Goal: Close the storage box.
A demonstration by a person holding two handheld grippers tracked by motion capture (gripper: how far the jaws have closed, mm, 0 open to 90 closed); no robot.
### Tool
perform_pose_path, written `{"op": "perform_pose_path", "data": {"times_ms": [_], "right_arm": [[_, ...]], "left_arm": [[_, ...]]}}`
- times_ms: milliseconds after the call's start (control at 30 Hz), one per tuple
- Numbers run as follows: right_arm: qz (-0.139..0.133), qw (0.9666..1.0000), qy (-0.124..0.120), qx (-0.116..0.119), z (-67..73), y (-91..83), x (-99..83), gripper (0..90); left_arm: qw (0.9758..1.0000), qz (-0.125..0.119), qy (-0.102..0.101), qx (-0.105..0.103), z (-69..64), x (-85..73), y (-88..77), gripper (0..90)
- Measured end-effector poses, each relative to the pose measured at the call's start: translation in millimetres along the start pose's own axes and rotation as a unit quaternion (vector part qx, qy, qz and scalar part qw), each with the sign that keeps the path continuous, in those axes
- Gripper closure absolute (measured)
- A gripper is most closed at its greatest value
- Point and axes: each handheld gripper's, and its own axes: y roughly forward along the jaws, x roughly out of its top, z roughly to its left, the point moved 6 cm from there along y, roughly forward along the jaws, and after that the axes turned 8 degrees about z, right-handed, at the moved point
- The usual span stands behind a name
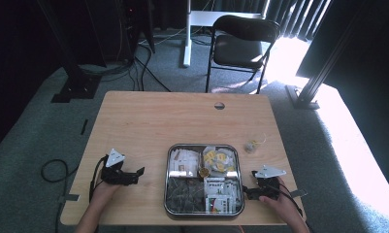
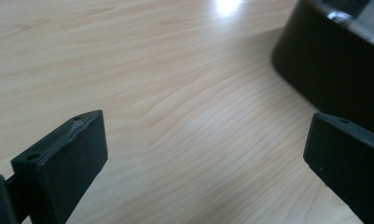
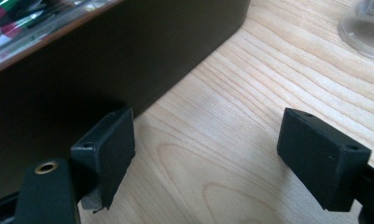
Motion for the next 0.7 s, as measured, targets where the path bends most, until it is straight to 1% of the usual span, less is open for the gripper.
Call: {"op": "perform_pose_path", "data": {"times_ms": [100,200,267,400,567,633,700], "right_arm": [[0.000,1.0000,0.000,0.000,0.0,0.0,0.0,18.3],[0.000,1.0000,0.000,0.000,0.1,0.0,0.0,18.3],[0.000,1.0000,0.000,0.000,0.0,0.0,0.0,18.3],[0.000,1.0000,0.000,0.000,0.0,0.0,0.0,18.3],[0.000,1.0000,0.000,0.000,0.0,0.0,0.0,18.3],[0.000,1.0000,0.000,0.000,0.0,0.0,0.0,18.3],[0.000,1.0000,0.000,0.000,0.0,0.0,0.0,18.3]], "left_arm": [[0.9999,0.002,-0.005,0.011,7.6,-7.4,-5.2,0.0],[0.9997,0.000,-0.015,0.018,13.6,-13.6,-10.9,0.0],[0.9994,0.000,-0.022,0.026,16.6,-17.8,-14.5,0.0],[0.9988,0.000,-0.030,0.038,20.4,-24.3,-20.5,0.0],[0.9983,0.003,-0.029,0.051,23.8,-31.2,-26.2,0.0],[0.9982,0.004,-0.030,0.051,24.4,-34.1,-27.7,0.0],[0.9980,0.005,-0.031,0.055,25.3,-37.4,-28.9,0.0]]}}
